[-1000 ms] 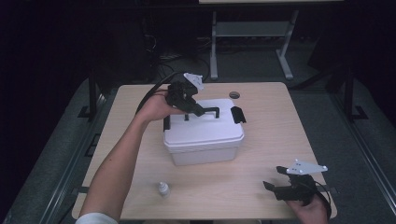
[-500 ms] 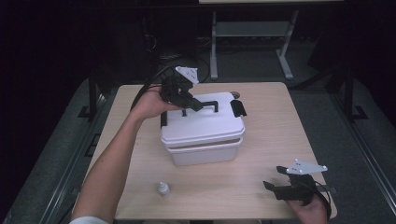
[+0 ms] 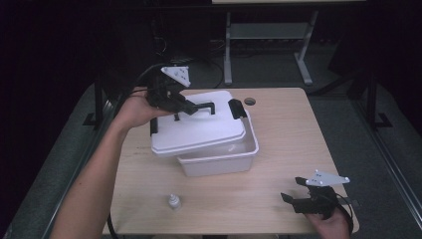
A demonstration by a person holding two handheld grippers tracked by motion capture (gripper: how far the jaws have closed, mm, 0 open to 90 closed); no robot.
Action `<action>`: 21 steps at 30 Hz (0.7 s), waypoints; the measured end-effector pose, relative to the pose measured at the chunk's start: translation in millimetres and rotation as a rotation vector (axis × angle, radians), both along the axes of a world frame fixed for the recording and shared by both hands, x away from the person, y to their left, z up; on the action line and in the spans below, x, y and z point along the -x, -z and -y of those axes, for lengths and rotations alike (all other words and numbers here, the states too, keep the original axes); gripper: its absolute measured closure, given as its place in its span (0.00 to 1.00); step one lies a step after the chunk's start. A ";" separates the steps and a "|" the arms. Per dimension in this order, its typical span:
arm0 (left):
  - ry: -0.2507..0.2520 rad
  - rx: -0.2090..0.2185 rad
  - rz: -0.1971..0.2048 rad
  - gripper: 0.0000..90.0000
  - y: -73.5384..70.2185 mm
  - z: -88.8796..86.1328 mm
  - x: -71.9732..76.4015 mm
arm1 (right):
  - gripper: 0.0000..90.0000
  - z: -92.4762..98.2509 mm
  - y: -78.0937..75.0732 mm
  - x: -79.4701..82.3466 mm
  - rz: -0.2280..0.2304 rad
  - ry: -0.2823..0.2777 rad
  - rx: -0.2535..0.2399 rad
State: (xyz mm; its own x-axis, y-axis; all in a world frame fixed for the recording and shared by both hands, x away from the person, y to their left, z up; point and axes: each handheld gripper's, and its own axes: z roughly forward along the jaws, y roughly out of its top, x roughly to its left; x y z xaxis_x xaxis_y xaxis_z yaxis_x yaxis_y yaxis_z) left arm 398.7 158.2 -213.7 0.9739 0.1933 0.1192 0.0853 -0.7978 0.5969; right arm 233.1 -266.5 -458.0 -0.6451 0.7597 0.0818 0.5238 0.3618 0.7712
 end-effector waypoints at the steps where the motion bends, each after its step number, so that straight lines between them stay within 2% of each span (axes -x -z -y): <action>1: -0.009 -0.007 0.002 0.94 -2.3 -3.9 2.5 | 0.23 0.0 -0.2 0.0 0.000 -0.002 0.002; 6: -0.039 -0.005 0.019 0.94 -8.8 -25.3 15.6 | 0.23 -0.9 -1.6 1.0 0.007 0.001 0.005; 7: -0.054 0.007 0.021 0.94 -8.6 -29.4 18.7 | 0.23 -0.7 -1.6 1.1 0.010 0.001 0.005; 11: -0.085 0.004 0.028 0.94 -10.1 -47.6 29.9 | 0.23 -0.2 -2.0 2.8 0.013 0.005 0.004; 15: -0.116 0.017 0.040 0.94 -11.7 -67.1 42.9 | 0.23 -1.1 -2.6 4.2 0.015 0.006 0.010; 21: -0.162 0.013 0.052 0.94 -13.8 -97.4 59.9 | 0.23 -1.6 -3.2 5.4 0.019 0.007 0.017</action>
State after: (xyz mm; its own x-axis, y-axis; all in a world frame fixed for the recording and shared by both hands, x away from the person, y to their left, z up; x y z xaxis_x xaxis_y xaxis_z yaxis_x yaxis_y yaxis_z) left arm 338.8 255.6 -199.9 0.9224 0.3494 0.1649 0.1811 -0.7680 0.6143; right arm 227.7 -264.9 -454.8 -0.6407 0.7657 0.0566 0.5115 0.3708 0.7751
